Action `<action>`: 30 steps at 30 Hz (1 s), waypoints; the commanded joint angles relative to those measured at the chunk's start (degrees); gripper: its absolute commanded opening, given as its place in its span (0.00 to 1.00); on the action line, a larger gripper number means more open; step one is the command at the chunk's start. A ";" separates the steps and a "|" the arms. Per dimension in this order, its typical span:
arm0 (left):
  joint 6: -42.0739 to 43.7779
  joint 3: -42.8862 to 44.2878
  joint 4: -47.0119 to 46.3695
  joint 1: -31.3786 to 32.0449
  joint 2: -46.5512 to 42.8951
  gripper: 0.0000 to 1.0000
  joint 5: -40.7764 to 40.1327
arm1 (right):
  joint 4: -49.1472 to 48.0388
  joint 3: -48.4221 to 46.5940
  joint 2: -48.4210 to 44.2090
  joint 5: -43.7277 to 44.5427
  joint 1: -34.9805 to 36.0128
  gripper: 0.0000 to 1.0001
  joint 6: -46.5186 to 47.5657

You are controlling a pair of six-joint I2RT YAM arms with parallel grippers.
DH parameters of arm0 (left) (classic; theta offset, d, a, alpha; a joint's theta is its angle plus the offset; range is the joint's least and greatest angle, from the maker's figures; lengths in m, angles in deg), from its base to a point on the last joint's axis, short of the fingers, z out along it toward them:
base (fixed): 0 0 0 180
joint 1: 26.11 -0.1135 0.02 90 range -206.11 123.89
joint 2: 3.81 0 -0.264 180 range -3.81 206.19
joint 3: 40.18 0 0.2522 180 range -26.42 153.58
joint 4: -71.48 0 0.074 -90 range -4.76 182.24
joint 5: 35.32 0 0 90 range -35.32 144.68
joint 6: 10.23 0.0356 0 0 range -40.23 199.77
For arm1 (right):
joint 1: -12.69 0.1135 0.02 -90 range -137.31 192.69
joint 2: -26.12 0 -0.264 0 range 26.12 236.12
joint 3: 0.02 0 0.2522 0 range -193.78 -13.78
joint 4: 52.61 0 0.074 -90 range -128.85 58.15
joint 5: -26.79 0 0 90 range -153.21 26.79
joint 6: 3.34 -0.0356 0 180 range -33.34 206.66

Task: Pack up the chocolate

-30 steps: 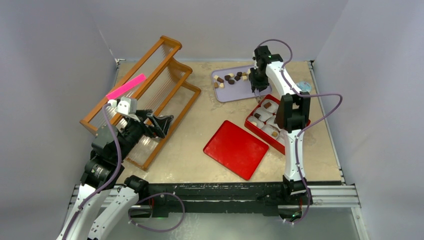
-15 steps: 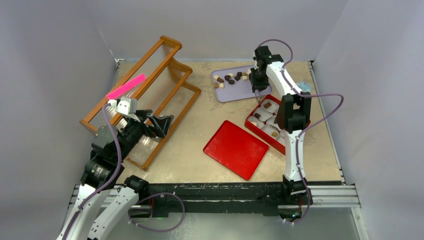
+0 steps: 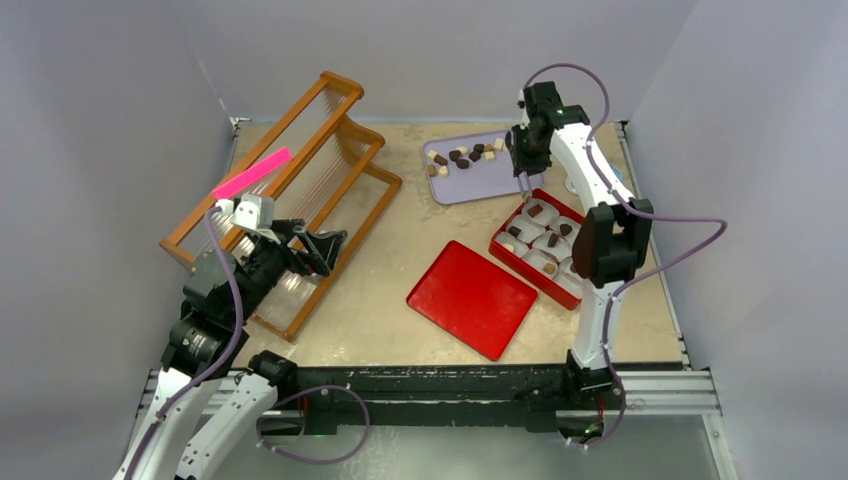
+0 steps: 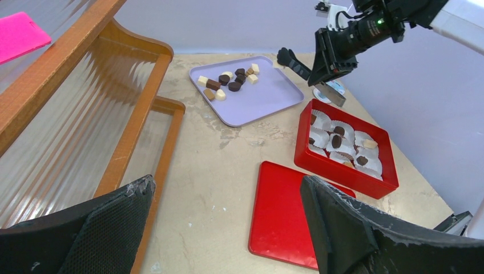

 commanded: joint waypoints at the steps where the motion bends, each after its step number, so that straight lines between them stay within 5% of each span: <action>1: 0.98 0.09 -0.16 0.35 -0.51 0.98 -0.51 | -0.38 6.37 -8.37 0.48 0.34 0.19 -0.87; 17: 0.74 0.20 -0.42 0.44 -0.76 0.98 0.81 | 11.07 30.87 -33.05 10.57 0.73 0.17 -9.66; 30: 0.59 0.16 -0.60 1.63 -1.90 0.98 1.30 | 22.29 44.02 -45.71 8.69 0.73 0.18 -17.35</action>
